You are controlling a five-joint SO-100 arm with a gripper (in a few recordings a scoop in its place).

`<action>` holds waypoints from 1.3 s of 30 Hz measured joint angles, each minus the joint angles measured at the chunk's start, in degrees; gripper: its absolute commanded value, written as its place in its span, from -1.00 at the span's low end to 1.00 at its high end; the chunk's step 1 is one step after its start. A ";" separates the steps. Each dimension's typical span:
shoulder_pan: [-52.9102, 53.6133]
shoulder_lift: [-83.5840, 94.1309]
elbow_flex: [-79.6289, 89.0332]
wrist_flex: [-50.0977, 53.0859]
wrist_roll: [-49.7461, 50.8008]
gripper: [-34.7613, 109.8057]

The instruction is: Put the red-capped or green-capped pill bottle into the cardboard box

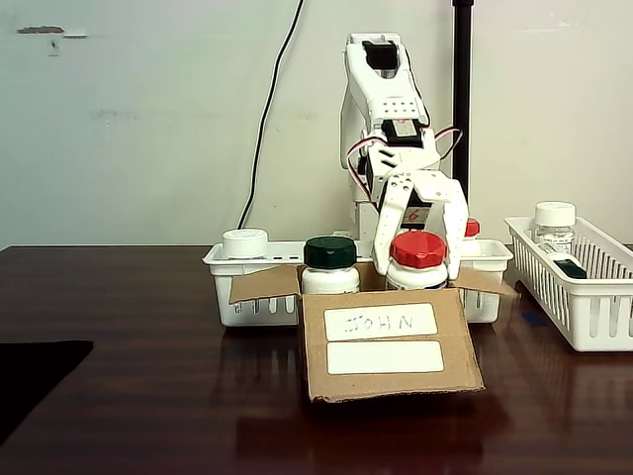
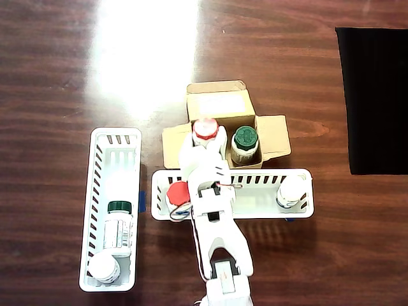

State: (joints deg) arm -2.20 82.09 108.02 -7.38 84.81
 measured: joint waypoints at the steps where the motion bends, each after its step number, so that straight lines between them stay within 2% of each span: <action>1: 0.00 -0.97 -1.14 -0.18 0.00 0.09; 5: 0.00 -1.85 -2.72 0.26 0.97 0.44; 7: -0.09 -1.67 -3.87 3.16 0.79 0.55; 9: -0.62 -0.18 -5.36 8.53 -0.18 0.60; 14: -2.81 8.26 -7.73 26.81 -1.93 0.57; 17: -4.31 15.29 -9.67 38.23 -2.46 0.50; 20: -5.62 24.35 -9.84 50.19 -1.49 0.32; 28: -1.41 54.76 2.99 65.48 5.27 -0.61; 33: 1.85 70.66 12.48 69.43 8.53 -0.45; 39: 4.13 87.45 27.69 66.97 9.93 -0.51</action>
State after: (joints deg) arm 1.93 169.54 135.70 59.59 94.75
